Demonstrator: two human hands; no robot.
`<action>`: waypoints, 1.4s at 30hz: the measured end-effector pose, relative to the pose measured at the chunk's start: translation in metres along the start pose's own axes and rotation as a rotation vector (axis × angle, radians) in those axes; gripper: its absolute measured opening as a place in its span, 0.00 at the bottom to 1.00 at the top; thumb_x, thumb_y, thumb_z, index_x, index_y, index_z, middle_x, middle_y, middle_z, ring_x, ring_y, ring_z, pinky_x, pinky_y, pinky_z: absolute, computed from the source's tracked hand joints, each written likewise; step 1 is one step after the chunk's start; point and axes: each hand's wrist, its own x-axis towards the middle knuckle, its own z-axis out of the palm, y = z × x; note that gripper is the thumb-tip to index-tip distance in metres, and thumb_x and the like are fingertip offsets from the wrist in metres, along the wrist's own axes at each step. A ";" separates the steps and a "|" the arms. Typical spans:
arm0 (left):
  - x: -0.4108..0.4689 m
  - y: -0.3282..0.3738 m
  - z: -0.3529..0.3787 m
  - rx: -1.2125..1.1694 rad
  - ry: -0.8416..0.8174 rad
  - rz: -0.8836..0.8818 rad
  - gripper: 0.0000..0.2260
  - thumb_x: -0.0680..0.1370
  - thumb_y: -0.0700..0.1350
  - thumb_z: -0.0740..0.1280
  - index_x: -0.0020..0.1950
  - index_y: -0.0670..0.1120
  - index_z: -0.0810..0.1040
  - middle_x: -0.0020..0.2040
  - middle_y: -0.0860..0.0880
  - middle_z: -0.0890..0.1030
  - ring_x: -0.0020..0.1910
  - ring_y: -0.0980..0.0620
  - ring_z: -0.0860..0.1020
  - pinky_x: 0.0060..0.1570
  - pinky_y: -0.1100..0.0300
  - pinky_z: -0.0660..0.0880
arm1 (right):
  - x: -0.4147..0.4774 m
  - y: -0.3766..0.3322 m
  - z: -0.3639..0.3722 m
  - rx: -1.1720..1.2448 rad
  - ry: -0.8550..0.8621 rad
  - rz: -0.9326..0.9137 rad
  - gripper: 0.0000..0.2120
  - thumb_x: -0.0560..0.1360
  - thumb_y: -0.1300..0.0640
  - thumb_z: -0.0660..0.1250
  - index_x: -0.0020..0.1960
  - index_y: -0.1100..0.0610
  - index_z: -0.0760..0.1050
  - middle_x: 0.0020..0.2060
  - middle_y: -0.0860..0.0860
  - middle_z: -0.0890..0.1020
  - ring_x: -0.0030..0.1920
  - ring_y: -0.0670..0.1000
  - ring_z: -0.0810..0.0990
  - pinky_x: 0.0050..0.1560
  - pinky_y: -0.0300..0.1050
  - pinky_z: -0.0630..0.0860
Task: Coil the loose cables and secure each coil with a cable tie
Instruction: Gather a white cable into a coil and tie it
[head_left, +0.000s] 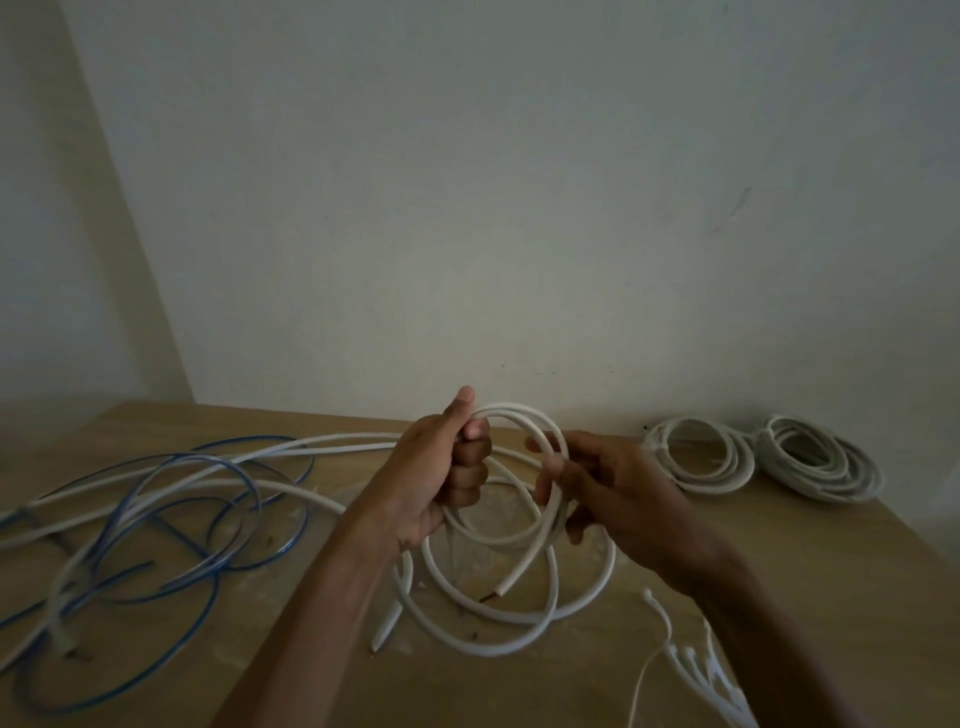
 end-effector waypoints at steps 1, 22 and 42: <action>0.000 0.000 0.000 -0.022 -0.008 -0.006 0.20 0.85 0.58 0.54 0.37 0.49 0.66 0.30 0.54 0.55 0.21 0.60 0.54 0.19 0.67 0.53 | 0.001 0.003 0.000 0.019 0.013 0.000 0.13 0.78 0.54 0.65 0.59 0.57 0.79 0.42 0.59 0.85 0.41 0.59 0.85 0.37 0.44 0.80; 0.001 -0.006 0.014 -0.304 -0.026 -0.127 0.19 0.85 0.54 0.56 0.43 0.44 0.75 0.27 0.52 0.61 0.23 0.56 0.62 0.26 0.62 0.69 | 0.007 0.020 -0.003 0.052 0.394 0.043 0.07 0.80 0.56 0.67 0.51 0.59 0.82 0.37 0.56 0.85 0.36 0.57 0.85 0.39 0.49 0.83; 0.000 -0.026 0.051 -0.663 0.270 0.161 0.22 0.86 0.57 0.53 0.38 0.47 0.70 0.25 0.53 0.58 0.21 0.56 0.58 0.24 0.62 0.64 | 0.007 0.020 0.035 0.502 0.520 0.117 0.10 0.81 0.58 0.66 0.51 0.66 0.78 0.40 0.61 0.85 0.41 0.59 0.86 0.41 0.48 0.83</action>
